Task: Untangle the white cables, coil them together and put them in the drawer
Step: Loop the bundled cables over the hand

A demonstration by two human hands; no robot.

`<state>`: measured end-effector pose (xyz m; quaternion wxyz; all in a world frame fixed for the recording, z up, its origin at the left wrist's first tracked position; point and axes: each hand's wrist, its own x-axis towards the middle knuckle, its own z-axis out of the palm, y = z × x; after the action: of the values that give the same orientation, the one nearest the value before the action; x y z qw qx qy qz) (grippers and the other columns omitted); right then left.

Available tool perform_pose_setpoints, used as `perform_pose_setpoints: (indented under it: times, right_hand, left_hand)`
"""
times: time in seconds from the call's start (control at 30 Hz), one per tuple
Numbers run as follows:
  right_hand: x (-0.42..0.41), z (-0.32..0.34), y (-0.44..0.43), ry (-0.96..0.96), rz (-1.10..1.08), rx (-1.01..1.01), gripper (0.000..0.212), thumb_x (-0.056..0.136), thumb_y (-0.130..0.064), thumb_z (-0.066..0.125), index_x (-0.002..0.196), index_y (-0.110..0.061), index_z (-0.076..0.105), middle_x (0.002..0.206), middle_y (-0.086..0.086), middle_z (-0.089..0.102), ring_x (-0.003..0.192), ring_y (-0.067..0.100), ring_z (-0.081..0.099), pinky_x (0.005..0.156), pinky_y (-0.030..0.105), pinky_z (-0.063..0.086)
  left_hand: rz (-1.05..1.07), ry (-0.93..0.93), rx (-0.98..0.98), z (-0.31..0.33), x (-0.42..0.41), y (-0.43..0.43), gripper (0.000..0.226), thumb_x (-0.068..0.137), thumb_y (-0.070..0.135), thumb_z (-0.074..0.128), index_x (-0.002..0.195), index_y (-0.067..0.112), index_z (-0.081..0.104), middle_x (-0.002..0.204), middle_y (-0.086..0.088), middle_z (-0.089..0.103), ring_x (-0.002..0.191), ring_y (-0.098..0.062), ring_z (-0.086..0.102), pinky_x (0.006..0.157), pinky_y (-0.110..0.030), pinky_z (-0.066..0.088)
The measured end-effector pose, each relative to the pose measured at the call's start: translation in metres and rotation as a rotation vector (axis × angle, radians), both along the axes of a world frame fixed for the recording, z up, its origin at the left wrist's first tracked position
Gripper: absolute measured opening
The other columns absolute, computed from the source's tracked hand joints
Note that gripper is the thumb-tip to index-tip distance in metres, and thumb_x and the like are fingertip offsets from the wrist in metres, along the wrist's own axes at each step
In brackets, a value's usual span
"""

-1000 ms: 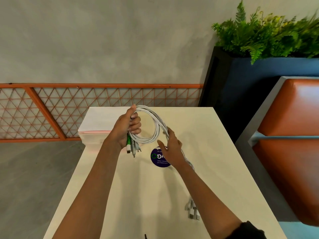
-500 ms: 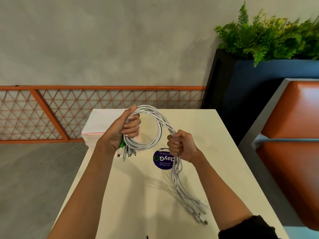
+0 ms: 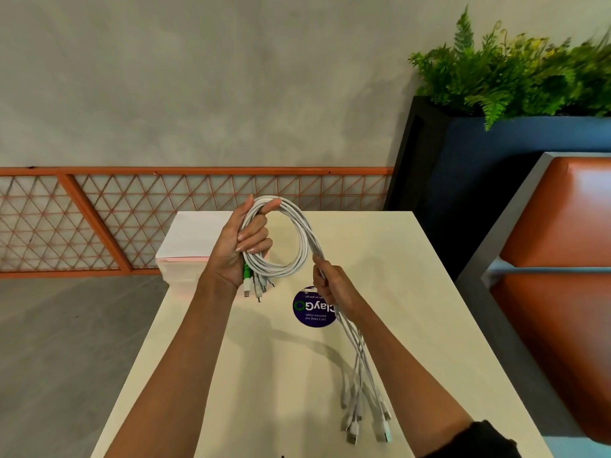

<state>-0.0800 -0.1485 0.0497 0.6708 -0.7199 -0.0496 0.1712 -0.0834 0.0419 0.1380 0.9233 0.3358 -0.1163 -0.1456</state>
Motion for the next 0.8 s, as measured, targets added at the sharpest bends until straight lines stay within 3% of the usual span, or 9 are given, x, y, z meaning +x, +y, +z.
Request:
perform_pose_setpoints:
  times: [0.1,0.2,0.33,0.43,0.53,0.67,0.8]
  right_hand:
    - [0.001,0.007,-0.004,0.027,0.063,0.028,0.049,0.099,-0.04,0.037,0.057,-0.018,0.025,0.047,-0.007,0.022,0.041,0.009,0.015,0.036,0.019,0.017]
    - [0.003,0.004,-0.006,-0.018,0.055,-0.03,0.05,0.099,-0.043,0.037,0.057,-0.018,0.025,0.049,-0.007,0.022,0.043,0.009,0.017,0.039,0.018,0.021]
    - [0.0,-0.016,-0.004,-0.129,0.007,-0.242,0.052,0.093,-0.061,0.036,0.062,-0.019,0.036,0.05,-0.01,0.039,0.047,0.006,0.036,0.054,0.015,0.034]
    - [-0.004,-0.039,-0.009,-0.159,-0.049,-0.328,0.043,0.092,-0.06,0.043,0.069,-0.024,0.047,0.058,-0.008,0.051,0.056,0.009,0.048,0.062,0.025,0.041]
    - [-0.003,-0.049,-0.013,-0.157,-0.088,-0.328,0.036,0.091,-0.057,0.047,0.07,-0.029,0.052,0.062,-0.008,0.055,0.061,0.01,0.052,0.06,0.028,0.04]
    - [0.001,-0.046,-0.016,-0.124,-0.125,-0.332,0.061,0.079,-0.07,0.054,0.061,-0.012,0.046,0.057,0.005,0.047,0.054,0.014,0.048,0.052,0.028,0.036]
    - [0.002,-0.04,-0.022,0.025,-0.06,-0.238,0.054,0.088,-0.054,0.057,0.052,-0.018,0.037,0.043,-0.004,0.038,0.036,0.007,0.037,0.041,0.018,0.029]
  left_hand:
    - [-0.079,-0.024,-0.051,-0.001,0.001,0.002,0.043,0.095,0.033,0.041,0.092,0.004,0.072,0.036,0.007,0.026,0.029,-0.007,0.017,0.032,-0.012,0.03]
    - [-0.213,-0.077,-0.116,-0.005,0.004,0.003,0.037,0.097,0.029,0.047,0.096,-0.001,0.069,0.043,0.007,0.027,0.032,-0.005,0.024,0.035,-0.015,0.035]
    - [-0.339,-0.098,-0.26,-0.007,0.007,-0.001,0.047,0.104,0.027,0.032,0.113,-0.01,0.059,0.049,0.0,0.034,0.039,-0.008,0.034,0.044,-0.022,0.039]
    - [-0.314,-0.1,-0.29,-0.002,0.009,0.002,0.047,0.104,0.027,0.032,0.115,-0.011,0.058,0.05,0.0,0.035,0.039,-0.009,0.034,0.044,-0.022,0.037]
    - [-0.311,-0.106,-0.256,0.001,0.011,0.005,0.046,0.103,0.027,0.034,0.112,-0.01,0.06,0.048,0.001,0.033,0.037,-0.007,0.032,0.042,-0.021,0.037]
    - [-0.24,-0.097,-0.214,0.003,0.009,0.002,0.04,0.099,0.027,0.043,0.106,-0.006,0.065,0.046,0.005,0.03,0.035,-0.004,0.028,0.039,-0.017,0.035]
    - [-0.204,-0.108,-0.186,0.008,0.006,-0.001,0.036,0.095,0.028,0.049,0.099,-0.002,0.068,0.045,0.007,0.026,0.032,-0.005,0.023,0.035,-0.014,0.033]
